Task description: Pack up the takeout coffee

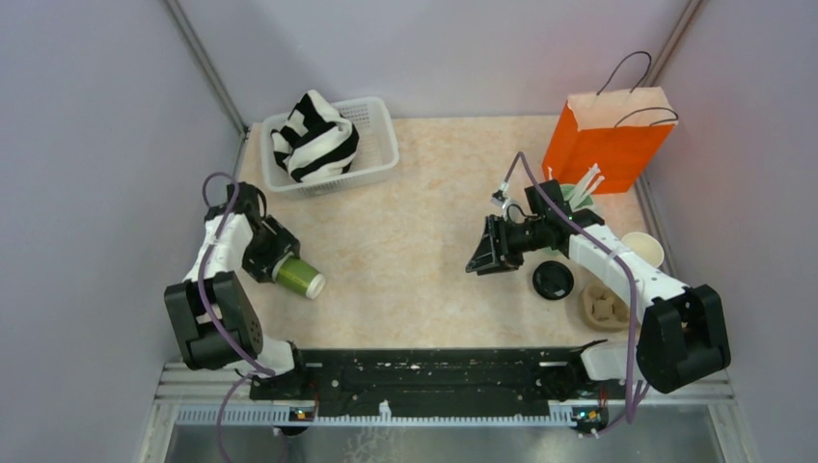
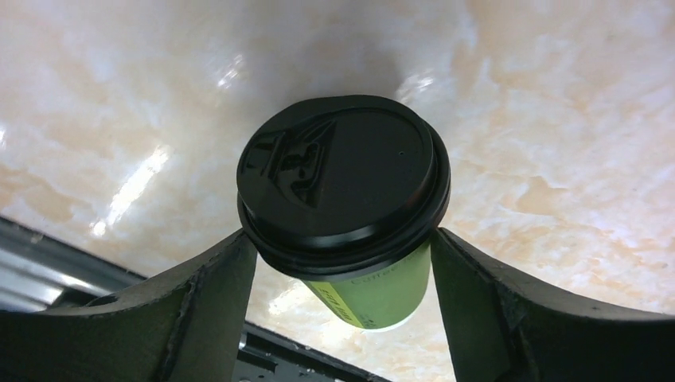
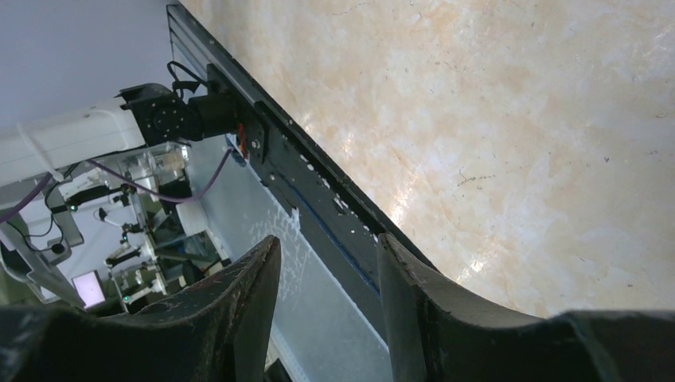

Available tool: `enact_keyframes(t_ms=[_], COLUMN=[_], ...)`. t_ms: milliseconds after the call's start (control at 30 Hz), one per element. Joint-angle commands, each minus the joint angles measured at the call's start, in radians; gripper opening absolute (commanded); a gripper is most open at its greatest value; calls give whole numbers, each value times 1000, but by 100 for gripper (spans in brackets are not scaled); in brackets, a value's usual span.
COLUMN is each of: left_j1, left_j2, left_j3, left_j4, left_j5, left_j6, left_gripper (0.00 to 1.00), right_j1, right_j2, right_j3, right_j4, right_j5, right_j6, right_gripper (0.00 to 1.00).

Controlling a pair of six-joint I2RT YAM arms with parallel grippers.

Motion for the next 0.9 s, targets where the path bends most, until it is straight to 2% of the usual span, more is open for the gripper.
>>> enact_keyframes(t_ms=[0,167,300,367,467,533,667,767,867], left_j1=[-36,-115,-180,-181,-189,-193,-200,-217,-244], left_j2=[35,17,-51,-53,-32,-35,7,24,9], left_j3=[82,130,90,108,160,126,82,39,-20], left_j4=[91,182,333,306,144,134,168,239,343], left_j5=[26,0,12,-6,-69,-92,-16,160,265], left_j6=[78,178,263,244,194,216,303,340,330], left_gripper=[80,79,78,83,94,98,98,98,98], right_j1=[-6,-7,-7,-7,-7,-7,-7,-7,-7], right_j2=[-19,-27,-30,-31,-41,-44,-40,-39,-39], right_j3=[11,6,9,18,24,12,6,12,10], right_j4=[14,15,7,-6,-23,-12,11,11,14], right_j5=[2,8,9,10,20,18,7,9,6], right_j6=[-3,3,4,0,-8,2,15,15,16], right_gripper=[49,49,49,49,49,49,49,49,49])
